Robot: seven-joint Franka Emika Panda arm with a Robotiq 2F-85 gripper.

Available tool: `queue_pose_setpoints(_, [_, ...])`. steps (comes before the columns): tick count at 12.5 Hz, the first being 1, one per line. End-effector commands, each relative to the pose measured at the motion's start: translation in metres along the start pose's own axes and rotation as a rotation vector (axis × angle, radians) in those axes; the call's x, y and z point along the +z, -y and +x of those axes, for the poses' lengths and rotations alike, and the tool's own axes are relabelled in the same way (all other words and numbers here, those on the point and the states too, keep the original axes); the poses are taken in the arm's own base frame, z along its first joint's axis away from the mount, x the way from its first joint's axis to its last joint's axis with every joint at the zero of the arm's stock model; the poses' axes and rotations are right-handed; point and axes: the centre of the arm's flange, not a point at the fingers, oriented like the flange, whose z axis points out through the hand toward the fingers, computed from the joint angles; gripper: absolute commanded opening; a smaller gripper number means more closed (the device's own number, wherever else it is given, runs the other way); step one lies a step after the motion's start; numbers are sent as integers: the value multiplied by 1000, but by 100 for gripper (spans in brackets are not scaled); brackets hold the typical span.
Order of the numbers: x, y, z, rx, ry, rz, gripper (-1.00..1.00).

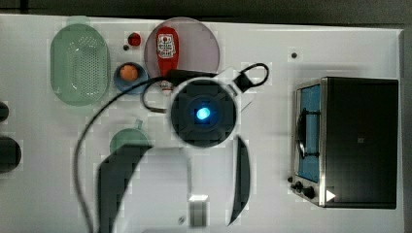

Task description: Pick Banana and place it in mug.

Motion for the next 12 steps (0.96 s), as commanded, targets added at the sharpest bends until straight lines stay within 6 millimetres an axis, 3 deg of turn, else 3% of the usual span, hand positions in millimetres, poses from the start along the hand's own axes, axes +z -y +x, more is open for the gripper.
queue_pose_setpoints(1, [-5,85,-27,122,32,-39,-30])
queue_pose_setpoints(4, [13,152,-52,199,57,-53,-30])
queue_pose_setpoints(6, [36,180,-67,248,93,-74,-30])
queue_pose_setpoints(9, [89,200,-75,298,122,-67,-30])
queue_pose_setpoints(12, [141,203,-76,297,97,-13,-30])
